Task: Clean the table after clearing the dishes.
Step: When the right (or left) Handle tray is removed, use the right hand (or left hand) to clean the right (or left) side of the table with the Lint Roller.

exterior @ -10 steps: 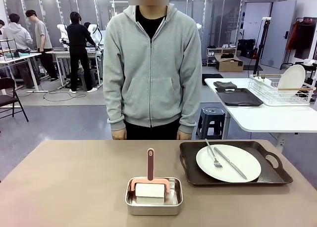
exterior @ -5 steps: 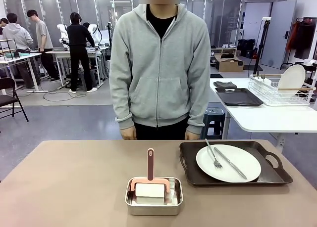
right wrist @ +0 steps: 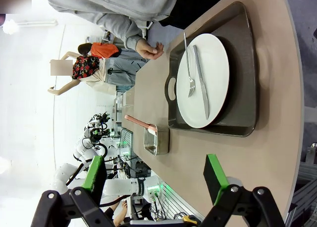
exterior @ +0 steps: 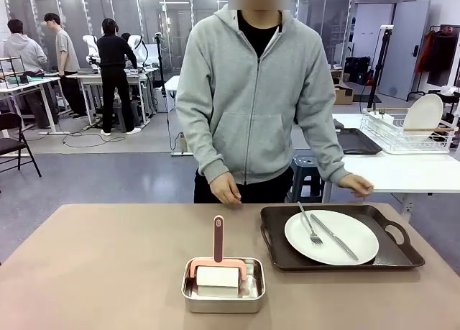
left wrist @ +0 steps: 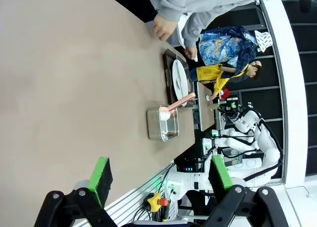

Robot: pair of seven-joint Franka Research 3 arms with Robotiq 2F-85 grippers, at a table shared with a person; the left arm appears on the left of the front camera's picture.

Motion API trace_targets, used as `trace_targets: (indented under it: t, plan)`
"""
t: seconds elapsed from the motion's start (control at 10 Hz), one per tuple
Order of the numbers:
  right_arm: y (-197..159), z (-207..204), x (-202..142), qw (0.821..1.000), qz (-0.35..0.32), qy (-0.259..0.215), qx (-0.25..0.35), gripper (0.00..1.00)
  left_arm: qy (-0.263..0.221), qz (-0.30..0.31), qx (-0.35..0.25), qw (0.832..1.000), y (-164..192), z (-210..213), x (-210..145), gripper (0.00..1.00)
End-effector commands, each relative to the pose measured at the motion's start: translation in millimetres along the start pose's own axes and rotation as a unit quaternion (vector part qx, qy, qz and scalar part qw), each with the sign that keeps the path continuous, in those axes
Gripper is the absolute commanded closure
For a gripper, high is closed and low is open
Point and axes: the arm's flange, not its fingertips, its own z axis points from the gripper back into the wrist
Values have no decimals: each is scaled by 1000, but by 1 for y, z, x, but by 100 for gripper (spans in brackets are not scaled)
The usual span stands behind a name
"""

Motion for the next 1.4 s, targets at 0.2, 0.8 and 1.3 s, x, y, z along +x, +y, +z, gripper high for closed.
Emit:
trace_targets:
  t: [0.2, 0.8, 1.3]
  plan:
    - [3, 0, -2, 1000, 2, -1, 2, 0, -3, 8, -2, 1000, -2, 1, 2, 0]
    - [3, 0, -2, 1000, 2, -1, 2, 0, -3, 8, -2, 1000, -2, 1, 2, 0]
    - [3, 0, -2, 1000, 2, -1, 2, 0, -3, 8, -2, 1000, -2, 1, 2, 0]
